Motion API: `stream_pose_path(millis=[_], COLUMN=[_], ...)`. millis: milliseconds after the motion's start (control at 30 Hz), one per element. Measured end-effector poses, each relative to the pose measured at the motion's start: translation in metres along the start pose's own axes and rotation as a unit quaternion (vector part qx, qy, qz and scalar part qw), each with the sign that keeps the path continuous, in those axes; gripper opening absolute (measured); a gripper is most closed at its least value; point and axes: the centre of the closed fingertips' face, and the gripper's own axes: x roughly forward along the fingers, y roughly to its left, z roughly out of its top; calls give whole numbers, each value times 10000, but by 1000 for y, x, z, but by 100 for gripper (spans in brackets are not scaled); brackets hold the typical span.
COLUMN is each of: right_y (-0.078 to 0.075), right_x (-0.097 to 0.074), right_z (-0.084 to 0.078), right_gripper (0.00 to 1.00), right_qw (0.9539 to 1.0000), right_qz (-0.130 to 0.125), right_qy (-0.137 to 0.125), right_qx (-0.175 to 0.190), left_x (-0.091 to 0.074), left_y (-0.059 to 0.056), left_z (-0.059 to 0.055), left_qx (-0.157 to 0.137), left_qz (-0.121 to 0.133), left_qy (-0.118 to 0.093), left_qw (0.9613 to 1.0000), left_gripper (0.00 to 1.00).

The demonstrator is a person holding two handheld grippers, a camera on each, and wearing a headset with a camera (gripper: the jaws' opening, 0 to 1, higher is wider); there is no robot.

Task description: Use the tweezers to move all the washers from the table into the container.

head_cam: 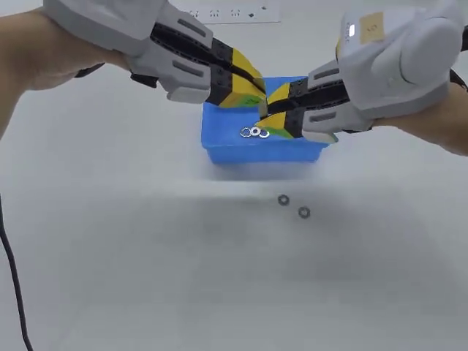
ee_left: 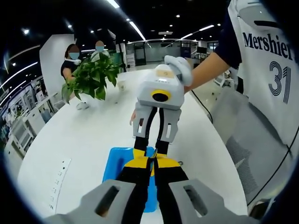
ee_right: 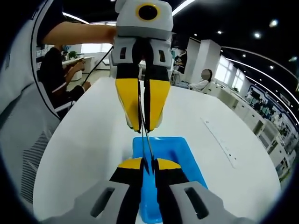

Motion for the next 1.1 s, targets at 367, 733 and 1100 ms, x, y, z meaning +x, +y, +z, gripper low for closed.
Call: stream_pose_path(millis=[367, 733, 1100], right_y=[26, 65, 86], right_x=[-16, -25, -23], right_z=[8, -7, -20], right_gripper=[10, 10, 11], right_qw=[10000, 9999, 9993], right_qz=[-10, 66, 180], right_qy=[11, 130, 135], right_qx=[-72, 91, 303], left_x=[1, 20, 32], left_y=[-23, -57, -81], left_z=[10, 4, 0], left_qx=[149, -32, -244], left_qz=[-99, -206, -235], left_qy=[84, 32, 62], left_qw=[9998, 9998, 9994], left_gripper=[7, 7, 7])
